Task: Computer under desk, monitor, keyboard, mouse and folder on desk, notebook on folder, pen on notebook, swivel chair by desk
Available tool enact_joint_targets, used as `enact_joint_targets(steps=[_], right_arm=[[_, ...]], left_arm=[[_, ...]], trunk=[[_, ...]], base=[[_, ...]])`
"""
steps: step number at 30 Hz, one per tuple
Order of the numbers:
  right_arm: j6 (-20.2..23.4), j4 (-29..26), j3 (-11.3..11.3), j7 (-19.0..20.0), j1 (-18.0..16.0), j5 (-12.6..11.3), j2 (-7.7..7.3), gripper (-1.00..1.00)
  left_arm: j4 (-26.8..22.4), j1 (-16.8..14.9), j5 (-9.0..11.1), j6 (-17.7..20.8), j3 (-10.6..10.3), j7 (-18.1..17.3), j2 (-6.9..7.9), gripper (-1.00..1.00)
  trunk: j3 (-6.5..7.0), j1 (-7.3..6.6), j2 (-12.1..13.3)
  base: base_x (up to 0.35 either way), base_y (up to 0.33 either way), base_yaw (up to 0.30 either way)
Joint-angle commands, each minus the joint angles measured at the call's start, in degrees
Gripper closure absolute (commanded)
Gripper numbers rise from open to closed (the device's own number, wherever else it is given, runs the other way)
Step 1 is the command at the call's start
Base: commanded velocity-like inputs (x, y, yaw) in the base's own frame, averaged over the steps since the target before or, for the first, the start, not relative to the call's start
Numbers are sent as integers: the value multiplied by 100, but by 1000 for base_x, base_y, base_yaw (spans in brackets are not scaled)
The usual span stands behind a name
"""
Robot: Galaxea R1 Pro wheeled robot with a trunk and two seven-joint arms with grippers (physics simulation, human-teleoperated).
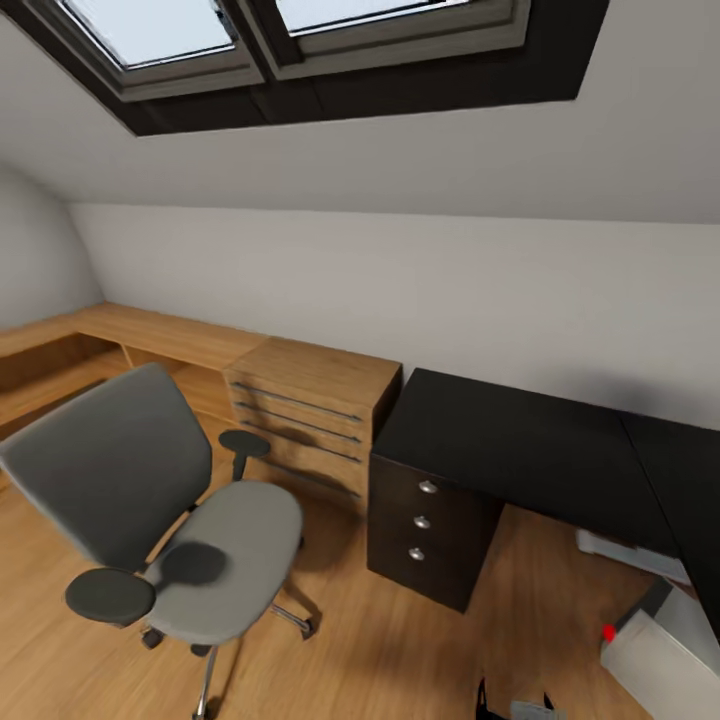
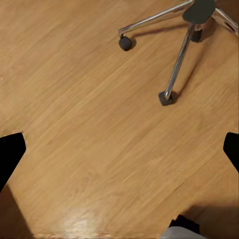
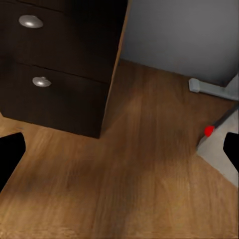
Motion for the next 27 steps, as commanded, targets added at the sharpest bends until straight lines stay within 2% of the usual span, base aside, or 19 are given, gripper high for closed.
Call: enact_joint_targets(steps=[1,3,6,24,27], right_arm=[[-86,114,50,37,-9,-49,-5,-100],[-246,494,36,403,-12,-68,-1,-100],[-313,677,21,636,-11,-83,2,-100],[-325,759,2,697,-47,-462,3,-100],[-325,915,-2,698,-67,-515,1,-100]], left_arm=[[5,2,29,-14,7,-10,-1,-100],[40,4,28,-19,5,-13,9,-100],[66,5,21,-37,5,-14,13,-100],[203,1,10,-33,-15,-21,-11,-100],[206,1,18,-20,-20,-16,-30,-100]], trunk=[[-5,-3,-5],[-5,-3,-5],[-5,-3,-5],[-5,-3,-5],[-5,-3,-5]], base=[[-325,-15,278],[-198,-6,278],[-61,-2,278],[-3,0,279],[0,0,280]])
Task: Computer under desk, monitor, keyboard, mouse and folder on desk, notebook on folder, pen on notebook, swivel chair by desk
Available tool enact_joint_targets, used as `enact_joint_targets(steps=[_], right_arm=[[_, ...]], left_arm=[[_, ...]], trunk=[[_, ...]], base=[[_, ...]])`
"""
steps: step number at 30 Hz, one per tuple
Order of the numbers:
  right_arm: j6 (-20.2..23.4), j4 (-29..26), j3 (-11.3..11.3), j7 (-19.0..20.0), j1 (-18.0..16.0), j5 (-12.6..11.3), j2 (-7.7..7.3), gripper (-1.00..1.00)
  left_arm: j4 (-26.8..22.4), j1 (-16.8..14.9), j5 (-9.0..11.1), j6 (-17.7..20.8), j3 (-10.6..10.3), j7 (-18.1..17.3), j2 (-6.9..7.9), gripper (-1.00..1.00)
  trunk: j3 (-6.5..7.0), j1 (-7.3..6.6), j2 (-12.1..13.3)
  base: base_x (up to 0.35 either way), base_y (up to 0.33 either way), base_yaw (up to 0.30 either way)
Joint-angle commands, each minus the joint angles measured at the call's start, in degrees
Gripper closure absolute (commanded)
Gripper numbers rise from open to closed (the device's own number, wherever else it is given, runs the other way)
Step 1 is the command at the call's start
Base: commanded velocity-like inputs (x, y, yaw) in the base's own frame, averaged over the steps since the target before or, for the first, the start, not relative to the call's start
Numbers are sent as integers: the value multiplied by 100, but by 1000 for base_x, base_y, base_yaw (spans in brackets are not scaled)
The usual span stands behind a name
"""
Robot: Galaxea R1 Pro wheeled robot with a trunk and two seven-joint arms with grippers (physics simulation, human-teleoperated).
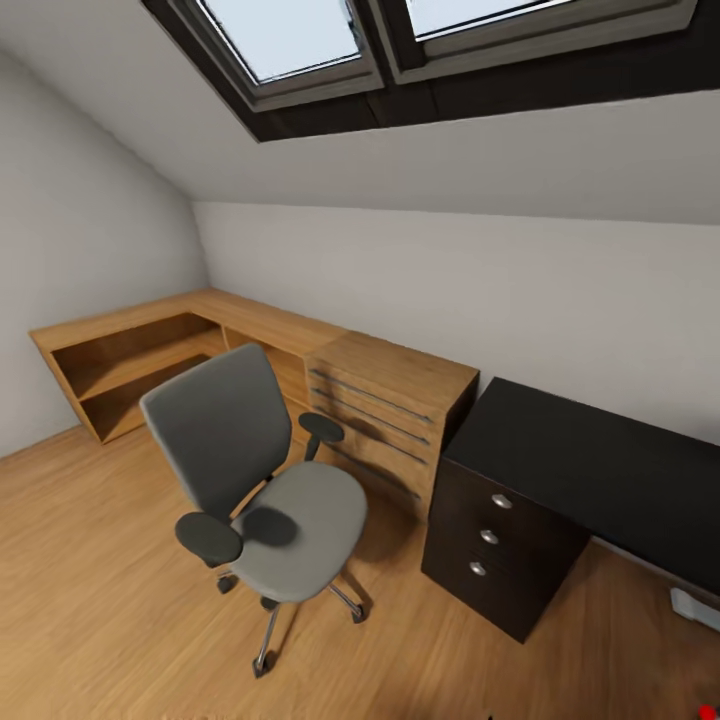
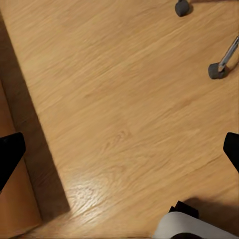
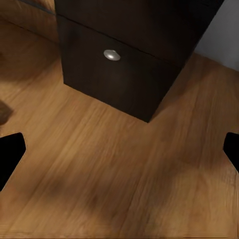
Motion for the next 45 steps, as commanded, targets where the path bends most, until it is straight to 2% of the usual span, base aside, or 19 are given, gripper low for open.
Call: enact_joint_targets(steps=[1,7,9,11,14,18,21,24,26,30,35,40,45], right_arm=[[-10,34,49,-41,-10,-31,-5,-100],[-88,192,-61,-42,-55,-107,-3,-100],[-227,208,-169,-42,-58,-199,-5,-100],[-295,208,-212,-40,-59,-236,-4,-100],[-311,213,-216,-36,-59,-246,5,-100],[-317,222,-204,-34,-59,-243,76,-100],[-324,229,-207,-33,-59,-228,120,-100],[-326,235,-215,-40,-59,-223,132,-100],[-329,236,-215,-45,-59,-220,136,-100],[-407,240,-210,-53,-59,-215,142,-100],[-551,250,-190,-59,-59,-202,142,-100],[-608,261,-163,-68,-59,-59,156,-100],[-1352,569,-157,-175,-59,187,203,-100]], left_arm=[[-11,2,33,-6,7,-5,-6,-100],[-123,-52,135,22,15,31,-23,-100],[-137,-63,328,23,20,25,-54,-100],[-34,-68,446,32,14,10,-219,-100],[124,-75,450,25,7,-2,-361,-100],[188,-77,440,-9,2,-7,-417,-100],[198,-77,361,-21,0,-7,-396,-100],[206,-77,33,-32,15,1,-382,-100],[207,-77,-71,-31,20,6,-352,-100],[213,-77,-131,-28,23,8,-282,-100],[216,-77,-145,-27,16,3,-262,-100],[227,-77,-146,-27,15,2,-259,-100],[258,-77,-147,-27,15,1,-259,-100]], trunk=[[-5,1,-4],[-5,1,-4],[-5,1,-4],[-5,1,-4],[-5,1,-4],[-5,1,-4],[-5,1,-4],[-5,1,-4],[-5,1,-4],[-5,1,-4],[-5,1,-4],[-5,1,-4],[-9,1,-4]], base=[[0,0,280],[0,0,283],[0,0,284],[0,0,284],[0,0,284],[0,0,284],[0,0,284],[0,0,284],[37,9,284],[103,125,284],[-35,300,284],[-56,146,284],[-5,13,283]])
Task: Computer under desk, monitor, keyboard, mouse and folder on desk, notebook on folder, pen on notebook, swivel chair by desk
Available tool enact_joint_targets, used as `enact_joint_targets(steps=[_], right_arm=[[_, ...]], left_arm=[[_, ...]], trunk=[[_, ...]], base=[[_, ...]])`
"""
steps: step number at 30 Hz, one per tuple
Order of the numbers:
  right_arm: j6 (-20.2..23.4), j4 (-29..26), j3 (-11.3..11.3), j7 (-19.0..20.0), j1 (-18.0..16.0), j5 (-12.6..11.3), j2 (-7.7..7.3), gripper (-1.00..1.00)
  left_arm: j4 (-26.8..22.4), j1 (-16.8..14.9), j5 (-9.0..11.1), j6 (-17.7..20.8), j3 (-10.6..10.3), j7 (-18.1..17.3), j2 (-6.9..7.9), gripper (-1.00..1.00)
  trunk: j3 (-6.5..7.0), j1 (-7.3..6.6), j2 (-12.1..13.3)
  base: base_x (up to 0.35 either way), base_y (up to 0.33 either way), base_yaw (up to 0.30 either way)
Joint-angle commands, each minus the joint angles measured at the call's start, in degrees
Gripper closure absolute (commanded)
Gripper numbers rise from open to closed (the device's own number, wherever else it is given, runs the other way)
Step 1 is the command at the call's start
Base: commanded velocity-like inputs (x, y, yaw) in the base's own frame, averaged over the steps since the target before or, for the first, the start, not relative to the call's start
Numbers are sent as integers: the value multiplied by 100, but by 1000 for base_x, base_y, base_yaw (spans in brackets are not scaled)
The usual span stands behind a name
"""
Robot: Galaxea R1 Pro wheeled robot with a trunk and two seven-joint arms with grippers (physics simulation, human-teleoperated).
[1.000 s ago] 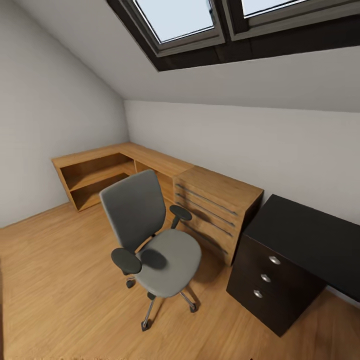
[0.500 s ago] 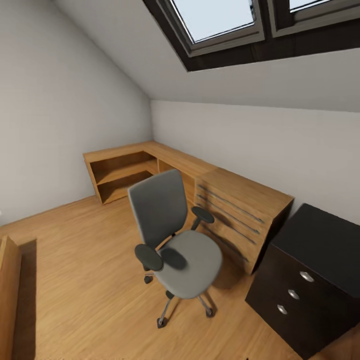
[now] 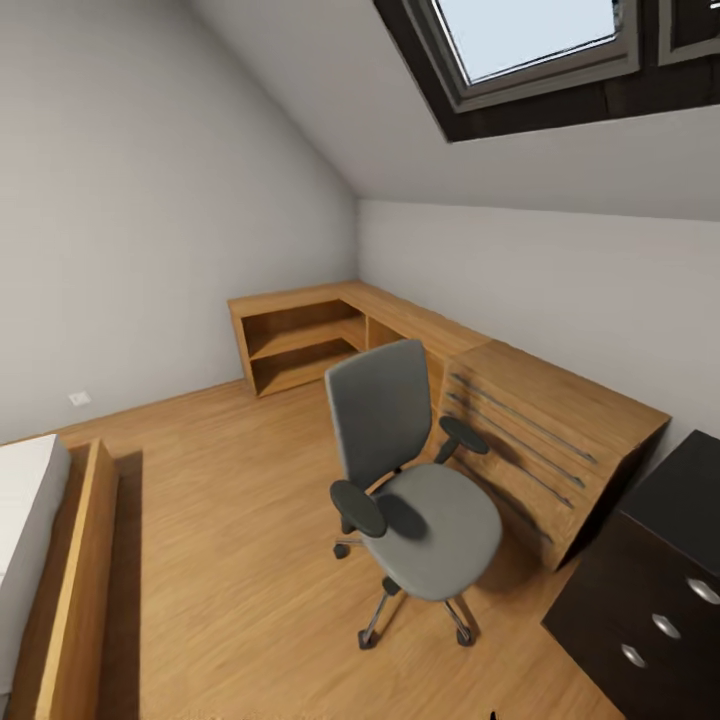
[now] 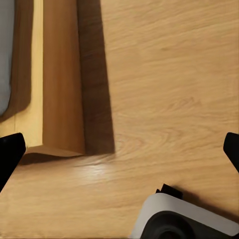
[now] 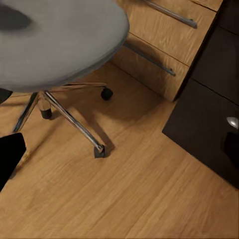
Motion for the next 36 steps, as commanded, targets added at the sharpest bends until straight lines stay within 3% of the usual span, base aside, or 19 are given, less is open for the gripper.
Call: enact_joint_targets(steps=[1,7,12,15,24,36], right_arm=[[-61,14,49,-26,-6,-24,8,-100],[-229,51,49,-46,-6,158,106,-100],[-255,53,49,-64,-6,176,122,-100],[-263,53,53,-65,-6,177,127,-100],[-330,53,58,-66,-6,185,166,-100],[-575,180,61,-66,-6,342,199,-100]], left_arm=[[-8,2,12,-10,11,-4,-4,-100],[49,2,-33,-10,2,-9,-19,-100],[70,2,-468,-10,2,5,-37,-100],[72,2,-568,-8,2,11,-39,-100],[73,2,-602,-1,3,13,-41,-100],[174,2,-612,-126,0,-4,-55,-100]], trunk=[[-7,1,-4],[-20,1,-4],[-31,1,-4],[-36,1,-4],[-5,1,-4],[89,1,-4]], base=[[-1,2,283],[0,1,283],[12,0,283],[205,0,282],[295,0,235],[51,0,151]])
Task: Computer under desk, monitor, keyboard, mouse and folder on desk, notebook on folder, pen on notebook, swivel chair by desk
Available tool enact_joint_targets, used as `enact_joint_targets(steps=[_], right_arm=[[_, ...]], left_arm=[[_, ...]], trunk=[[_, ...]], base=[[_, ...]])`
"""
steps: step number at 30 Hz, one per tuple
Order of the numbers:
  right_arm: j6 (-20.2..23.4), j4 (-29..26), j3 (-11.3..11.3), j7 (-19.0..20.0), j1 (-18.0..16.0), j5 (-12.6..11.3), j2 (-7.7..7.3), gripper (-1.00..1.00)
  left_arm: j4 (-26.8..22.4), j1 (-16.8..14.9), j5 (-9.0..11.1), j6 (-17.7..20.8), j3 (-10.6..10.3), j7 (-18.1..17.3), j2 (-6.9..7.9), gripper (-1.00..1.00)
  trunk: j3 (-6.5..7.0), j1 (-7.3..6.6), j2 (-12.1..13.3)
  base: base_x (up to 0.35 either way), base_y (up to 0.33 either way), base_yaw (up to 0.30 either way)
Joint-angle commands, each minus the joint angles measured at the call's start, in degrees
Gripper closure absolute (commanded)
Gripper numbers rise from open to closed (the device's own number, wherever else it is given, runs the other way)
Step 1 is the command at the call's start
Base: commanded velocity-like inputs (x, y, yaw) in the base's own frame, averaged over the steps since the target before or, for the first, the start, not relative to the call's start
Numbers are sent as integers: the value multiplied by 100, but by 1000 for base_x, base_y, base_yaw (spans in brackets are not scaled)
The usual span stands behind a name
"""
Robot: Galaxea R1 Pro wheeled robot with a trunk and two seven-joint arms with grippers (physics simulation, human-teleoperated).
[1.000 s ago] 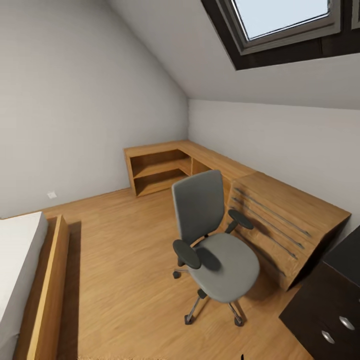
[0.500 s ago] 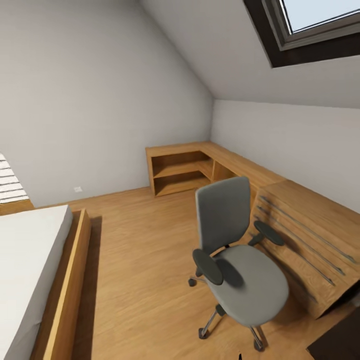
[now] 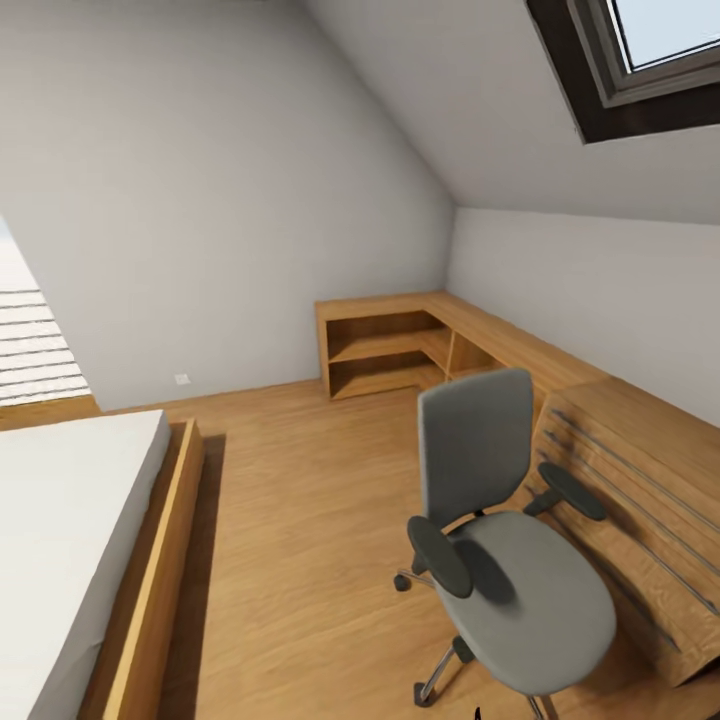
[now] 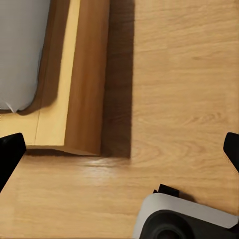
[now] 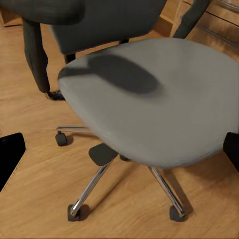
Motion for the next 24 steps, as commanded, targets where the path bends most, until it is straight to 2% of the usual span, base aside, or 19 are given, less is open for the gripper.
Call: enact_joint_targets(steps=[1,10,19,24], right_arm=[[-26,5,48,-12,-5,-54,0,-100],[-16,38,40,-12,-5,-58,114,-100],[-15,61,41,-12,-5,-52,134,-100],[-8,62,46,-12,-5,-45,135,-100]], left_arm=[[-6,1,-47,-24,21,16,-7,-100],[-3,1,-47,-53,17,16,-9,-100],[5,1,-56,-62,16,7,-17,-100],[2,1,-56,-62,16,7,-25,-100]], trunk=[[4,2,-3],[30,2,-3],[52,2,-3],[56,2,-3]], base=[[203,0,113],[275,15,57],[35,5,247],[246,0,271]])
